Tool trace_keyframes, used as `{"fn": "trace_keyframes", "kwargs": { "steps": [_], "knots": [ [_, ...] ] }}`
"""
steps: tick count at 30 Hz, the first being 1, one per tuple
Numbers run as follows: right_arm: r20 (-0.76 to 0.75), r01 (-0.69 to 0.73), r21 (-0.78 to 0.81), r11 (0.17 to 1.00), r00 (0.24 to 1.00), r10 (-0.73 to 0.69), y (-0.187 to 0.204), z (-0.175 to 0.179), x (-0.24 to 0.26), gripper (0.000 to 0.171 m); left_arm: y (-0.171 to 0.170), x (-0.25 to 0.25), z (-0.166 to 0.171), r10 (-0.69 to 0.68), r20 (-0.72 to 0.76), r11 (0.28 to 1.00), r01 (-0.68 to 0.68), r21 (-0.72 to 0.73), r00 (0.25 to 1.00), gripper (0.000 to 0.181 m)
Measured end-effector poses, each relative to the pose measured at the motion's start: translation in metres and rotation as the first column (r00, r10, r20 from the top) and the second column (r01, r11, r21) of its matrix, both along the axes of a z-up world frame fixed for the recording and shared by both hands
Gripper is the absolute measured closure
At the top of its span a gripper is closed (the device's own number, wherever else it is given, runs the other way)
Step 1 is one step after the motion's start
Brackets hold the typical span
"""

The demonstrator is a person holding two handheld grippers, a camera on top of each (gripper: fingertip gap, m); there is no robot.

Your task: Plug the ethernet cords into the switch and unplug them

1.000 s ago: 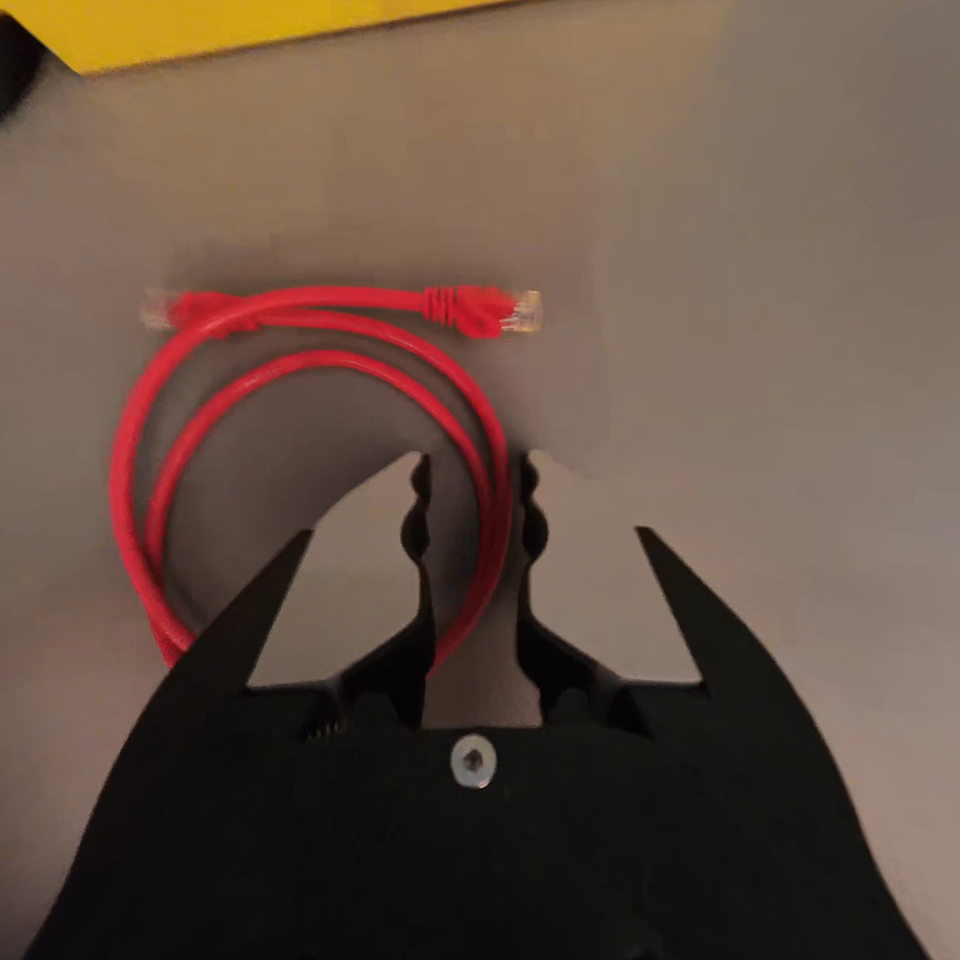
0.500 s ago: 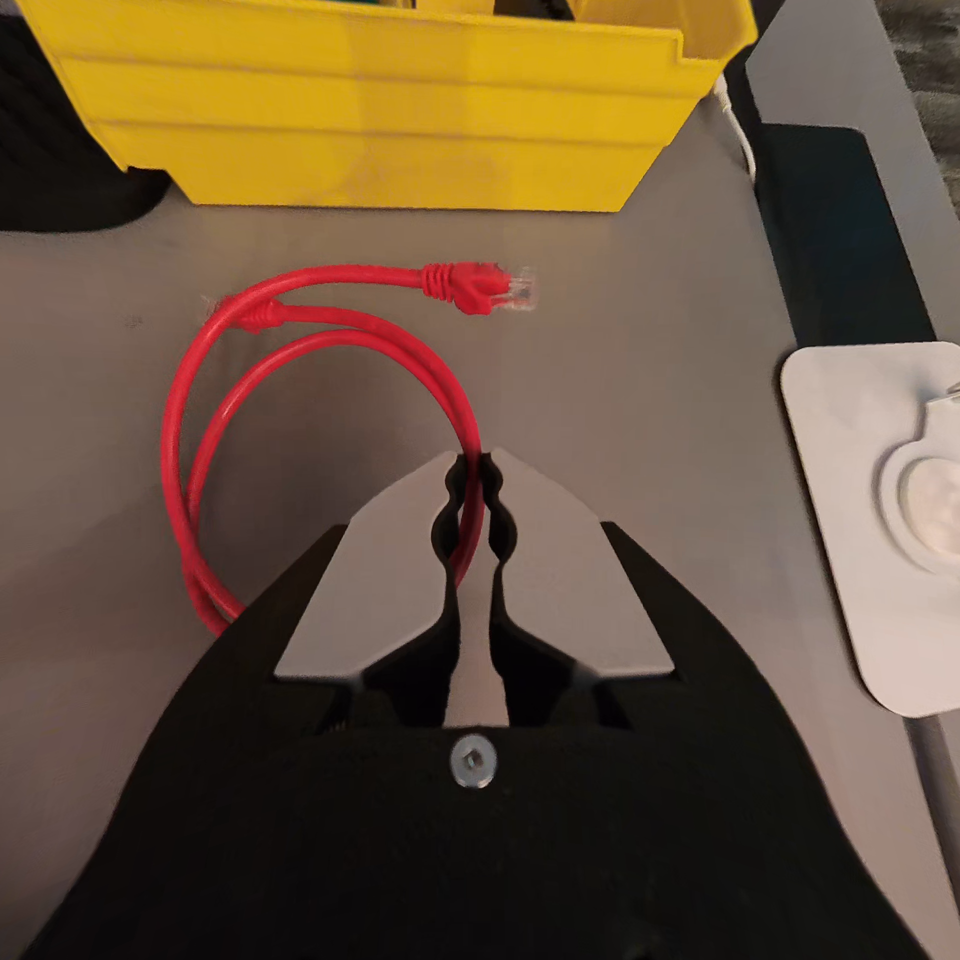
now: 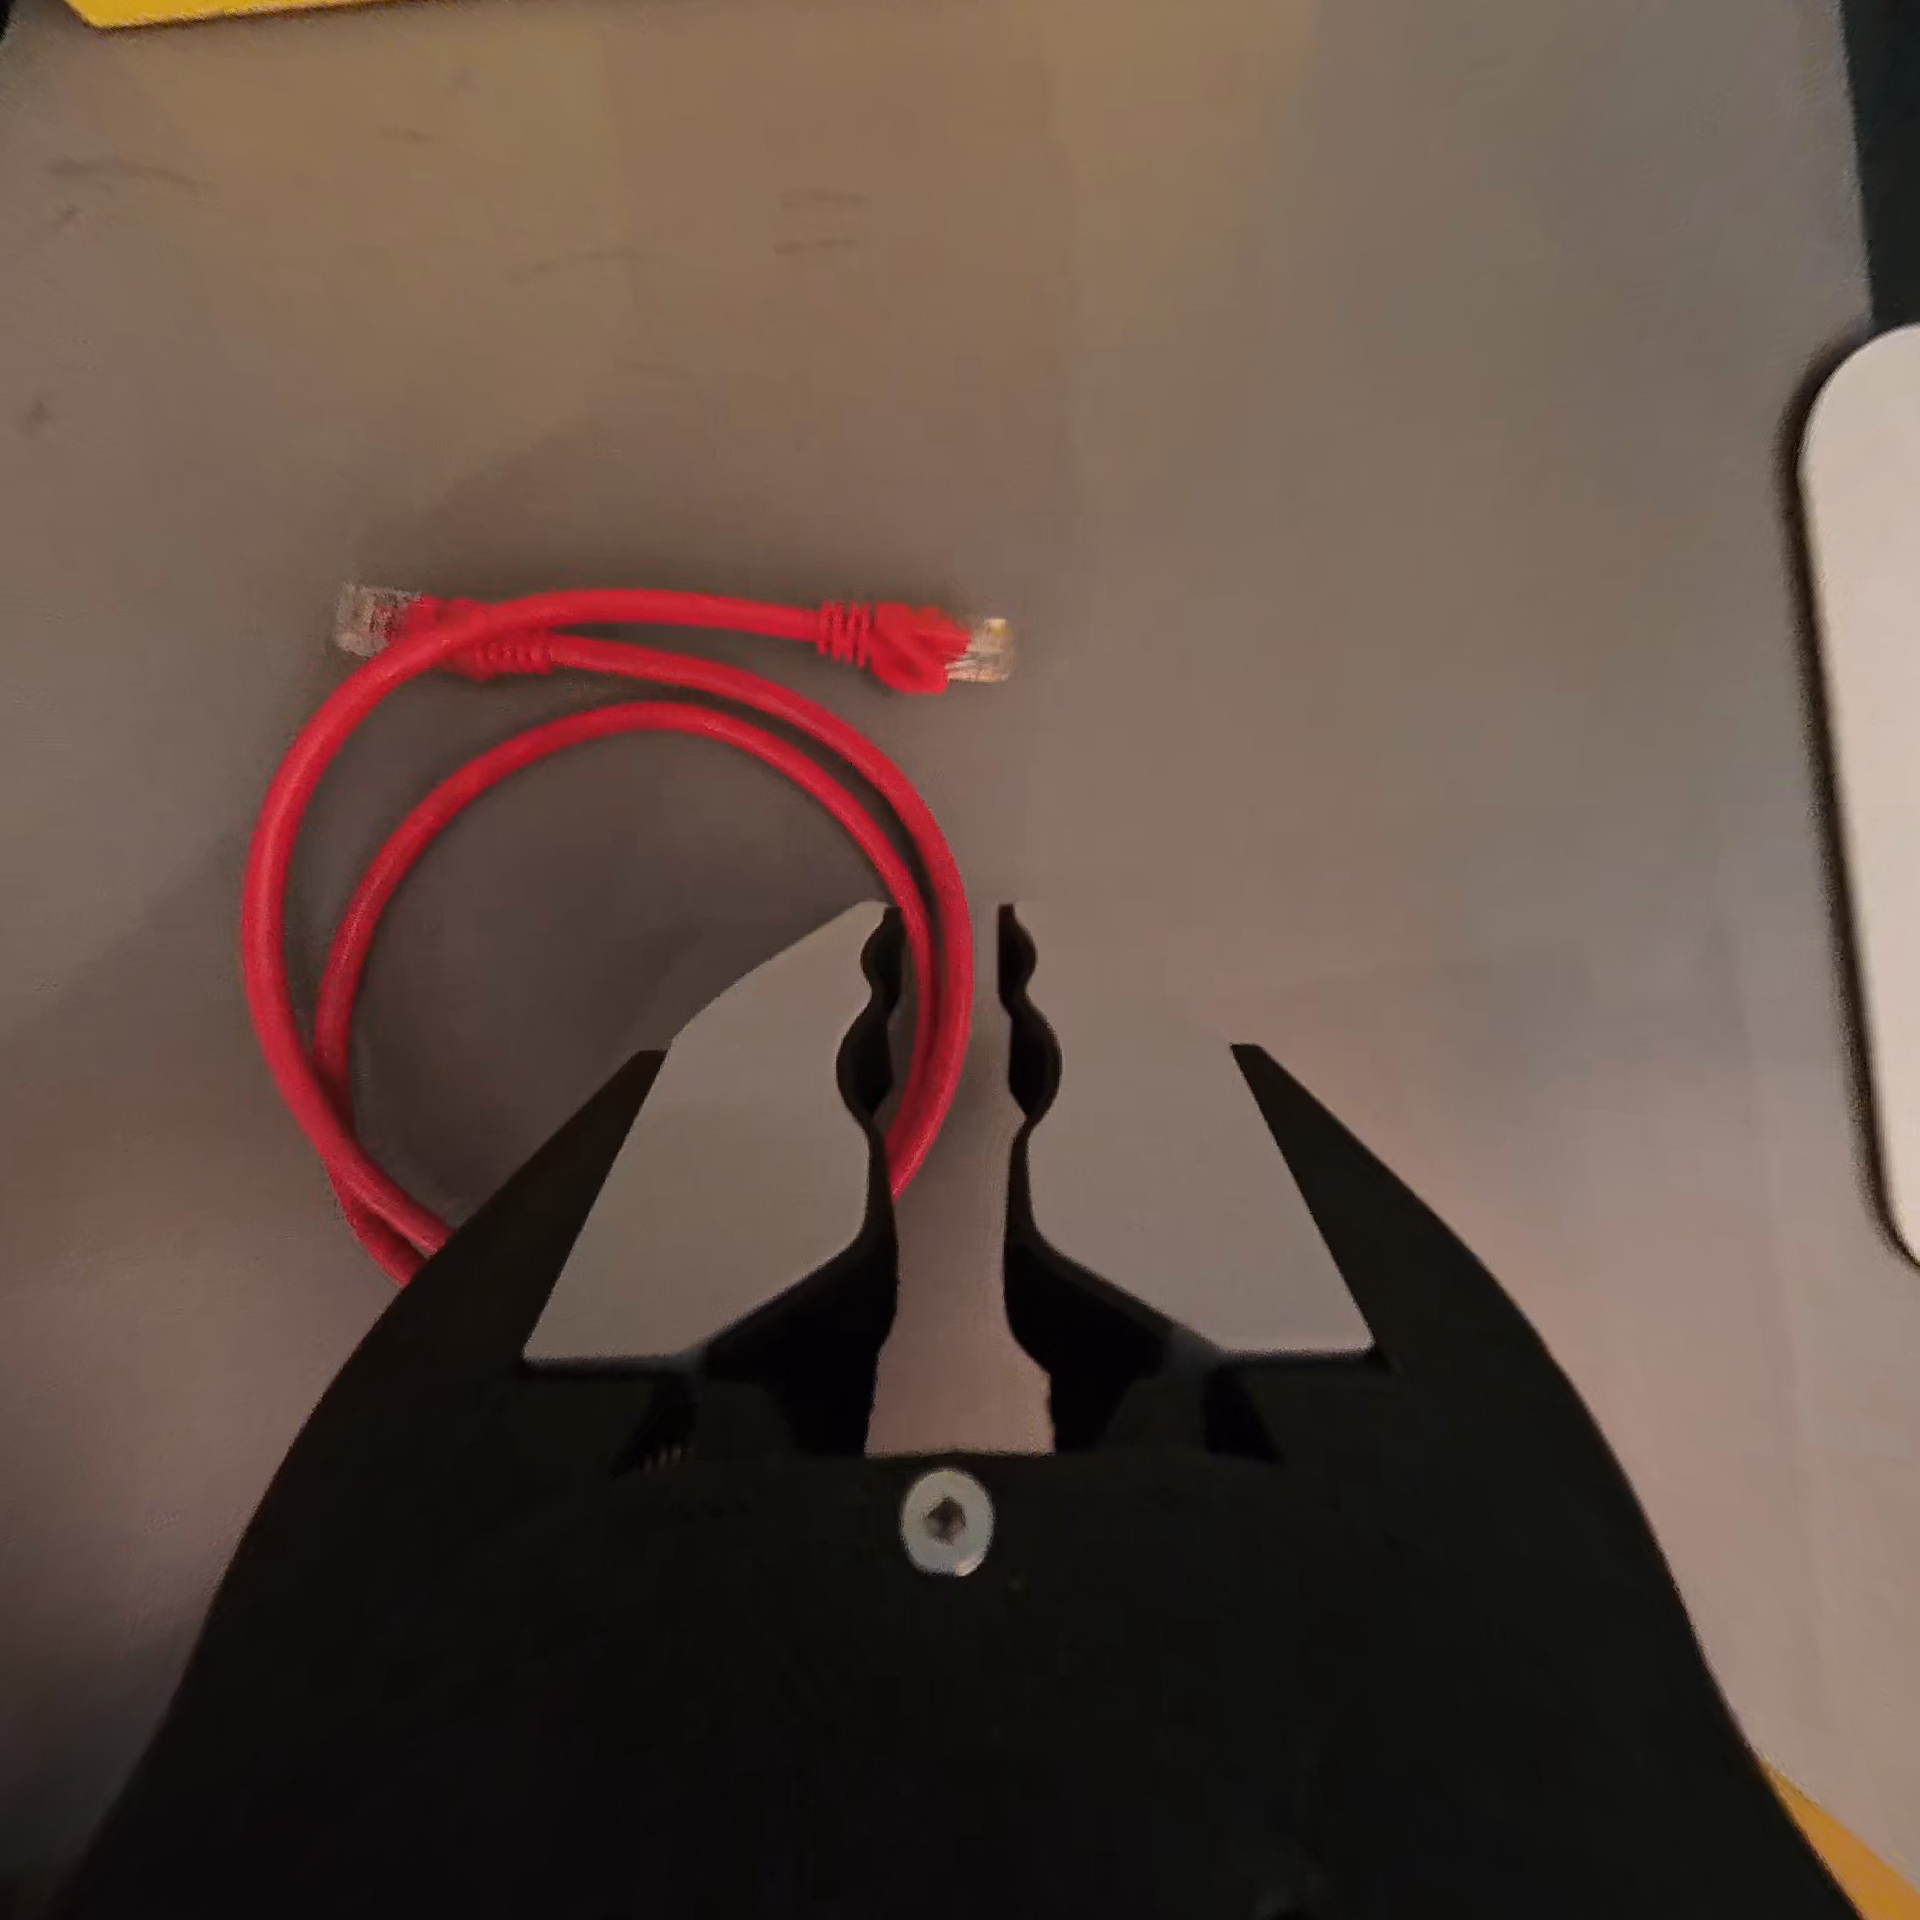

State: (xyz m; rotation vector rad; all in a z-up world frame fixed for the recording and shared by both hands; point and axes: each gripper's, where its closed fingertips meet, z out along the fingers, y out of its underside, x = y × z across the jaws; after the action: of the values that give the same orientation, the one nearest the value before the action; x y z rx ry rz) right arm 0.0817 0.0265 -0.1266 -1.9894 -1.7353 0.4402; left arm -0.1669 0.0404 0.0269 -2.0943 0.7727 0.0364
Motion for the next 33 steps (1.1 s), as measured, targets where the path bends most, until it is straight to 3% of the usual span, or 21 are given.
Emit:
{"fn": "trace_keyframes", "kwargs": {
  "steps": [5, 11, 17, 20, 24, 28, 33],
  "knots": [
    [-0.183, 0.039, 0.134, 0.99, 0.983, -0.014, 0.004, 0.055, -0.015, 0.147, 0.01, -0.012, -0.013, 0.012, -0.057, 1.0, -0.01, 0.02, 0.998, 0.155],
    [-0.575, 0.249, 0.179, 0.952, 0.812, -0.104, 0.001, 0.169, -0.007, 0.146, 0.015, -0.015, 0.019, 0.036, 0.056, 0.98, -0.046, 0.194, 0.998, 0.156],
    [-0.656, 0.412, 0.328, 0.85, 0.747, -0.109, -0.002, 0.226, 0.033, 0.147, 0.012, -0.026, 0.01, 0.06, 0.032, 0.985, -0.064, 0.158, 0.998, 0.15],
    [-0.727, 0.421, 0.333, 0.844, 0.685, -0.054, -0.027, 0.261, 0.043, 0.154, 0.015, -0.027, 0.0, 0.046, 0.032, 0.991, -0.049, 0.127, 0.998, 0.15],
    [-0.841, 0.454, 0.349, 0.82, 0.538, 0.061, -0.074, 0.32, 0.061, 0.166, 0.018, -0.039, -0.024, 0.076, -0.096, 0.996, -0.071, 0.055, 0.992, 0.15],
    [-0.813, 0.405, 0.363, 0.839, 0.577, 0.073, -0.076, 0.334, 0.065, 0.161, 0.025, -0.034, -0.041, 0.059, -0.175, 0.998, -0.057, 0.018, 0.983, 0.15],
    [-0.75, 0.434, 0.38, 0.817, 0.662, -0.002, -0.054, 0.295, 0.082, 0.15, 0.03, -0.027, -0.061, 0.008, -0.18, 0.999, -0.014, -0.03, 0.984, 0.15]
  ]
}}
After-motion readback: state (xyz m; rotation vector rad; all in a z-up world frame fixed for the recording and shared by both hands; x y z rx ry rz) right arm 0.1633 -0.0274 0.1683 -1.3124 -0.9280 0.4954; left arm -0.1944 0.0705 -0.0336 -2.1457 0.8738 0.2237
